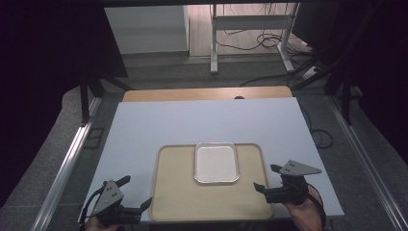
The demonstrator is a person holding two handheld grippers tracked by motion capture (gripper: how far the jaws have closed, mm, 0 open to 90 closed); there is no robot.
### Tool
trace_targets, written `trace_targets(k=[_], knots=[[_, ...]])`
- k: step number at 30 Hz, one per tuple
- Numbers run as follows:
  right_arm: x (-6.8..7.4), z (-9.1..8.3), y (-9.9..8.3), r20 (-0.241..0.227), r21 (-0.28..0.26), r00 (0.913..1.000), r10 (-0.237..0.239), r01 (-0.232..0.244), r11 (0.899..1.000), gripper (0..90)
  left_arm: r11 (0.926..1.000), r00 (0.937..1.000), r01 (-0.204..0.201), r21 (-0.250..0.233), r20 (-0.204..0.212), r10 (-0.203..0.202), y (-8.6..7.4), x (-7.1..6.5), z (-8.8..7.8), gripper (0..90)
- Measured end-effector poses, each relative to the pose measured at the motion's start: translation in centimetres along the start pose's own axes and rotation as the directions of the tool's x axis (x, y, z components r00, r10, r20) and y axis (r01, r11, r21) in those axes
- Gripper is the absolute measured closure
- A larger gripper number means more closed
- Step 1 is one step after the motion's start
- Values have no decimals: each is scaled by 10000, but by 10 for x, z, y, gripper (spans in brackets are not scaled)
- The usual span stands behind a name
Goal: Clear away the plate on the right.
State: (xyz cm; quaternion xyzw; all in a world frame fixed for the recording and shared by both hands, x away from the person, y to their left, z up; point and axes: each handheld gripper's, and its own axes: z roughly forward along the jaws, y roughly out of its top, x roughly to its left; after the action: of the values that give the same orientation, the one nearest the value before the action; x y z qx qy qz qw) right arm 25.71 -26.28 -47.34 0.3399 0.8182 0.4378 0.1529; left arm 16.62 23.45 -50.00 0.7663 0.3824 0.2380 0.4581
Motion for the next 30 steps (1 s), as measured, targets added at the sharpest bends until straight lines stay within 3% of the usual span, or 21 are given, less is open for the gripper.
trace_targets(k=[13,23,30], knots=[[-6,-18,-8,360,136,9993,89,-94,9999,30,10000,10000,8,-2,-2,-8,0,0,0,4],[-7,-34,-16,792,33,9967,-169,167,9999,0,10000,10000,40,-13,-2,-40,0,0,0,4],[-9,-49,-25,1093,-320,9940,45,-10,9995,0,10000,10000,67,-28,-7,-67,0,1,0,4]])
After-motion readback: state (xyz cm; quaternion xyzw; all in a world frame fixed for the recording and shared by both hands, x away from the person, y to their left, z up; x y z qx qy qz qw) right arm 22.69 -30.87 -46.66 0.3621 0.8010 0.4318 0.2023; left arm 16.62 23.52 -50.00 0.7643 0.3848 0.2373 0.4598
